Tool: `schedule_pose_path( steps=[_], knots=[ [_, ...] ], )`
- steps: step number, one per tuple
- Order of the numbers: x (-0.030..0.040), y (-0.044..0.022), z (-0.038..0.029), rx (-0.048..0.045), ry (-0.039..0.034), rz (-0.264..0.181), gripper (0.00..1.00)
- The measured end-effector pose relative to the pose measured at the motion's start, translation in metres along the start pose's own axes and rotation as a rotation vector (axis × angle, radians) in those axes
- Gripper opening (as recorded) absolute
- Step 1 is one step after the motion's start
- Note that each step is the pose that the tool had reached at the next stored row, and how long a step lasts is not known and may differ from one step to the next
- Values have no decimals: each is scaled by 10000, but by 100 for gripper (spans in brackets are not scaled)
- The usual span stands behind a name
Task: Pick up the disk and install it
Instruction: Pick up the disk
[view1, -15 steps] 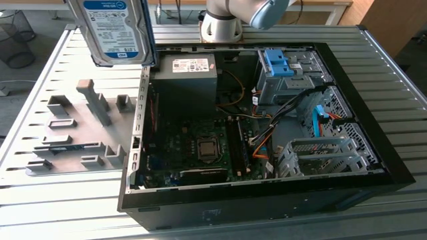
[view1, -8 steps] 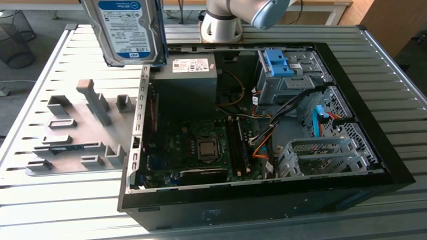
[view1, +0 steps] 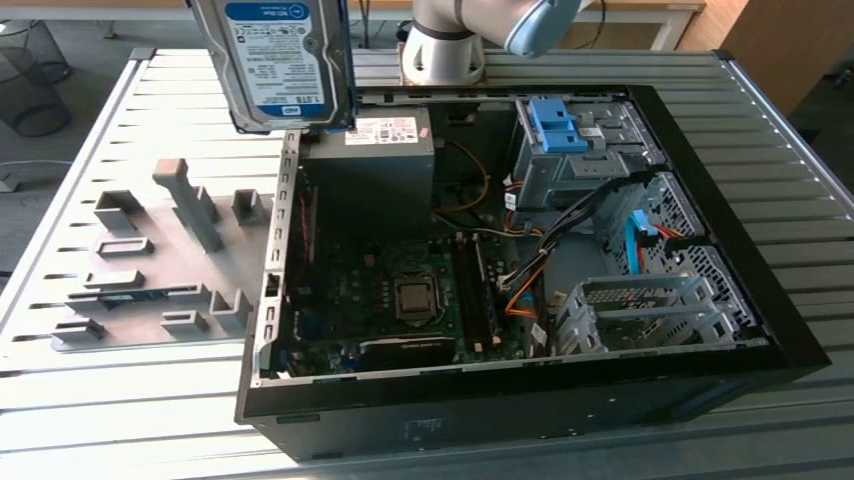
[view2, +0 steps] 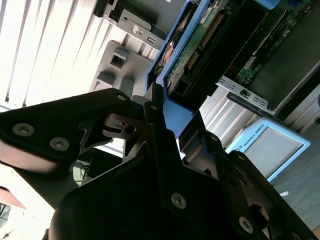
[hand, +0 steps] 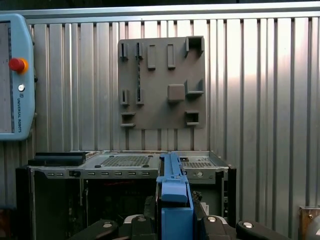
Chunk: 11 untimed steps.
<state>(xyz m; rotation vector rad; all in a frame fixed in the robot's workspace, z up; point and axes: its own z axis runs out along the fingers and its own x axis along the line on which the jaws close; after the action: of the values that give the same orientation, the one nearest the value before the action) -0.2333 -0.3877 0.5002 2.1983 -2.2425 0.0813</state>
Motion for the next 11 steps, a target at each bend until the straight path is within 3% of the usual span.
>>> schedule_pose_path(
  steps=[11],
  knots=[
    [7, -11, 0, 0, 0, -1, 36]
  ],
)
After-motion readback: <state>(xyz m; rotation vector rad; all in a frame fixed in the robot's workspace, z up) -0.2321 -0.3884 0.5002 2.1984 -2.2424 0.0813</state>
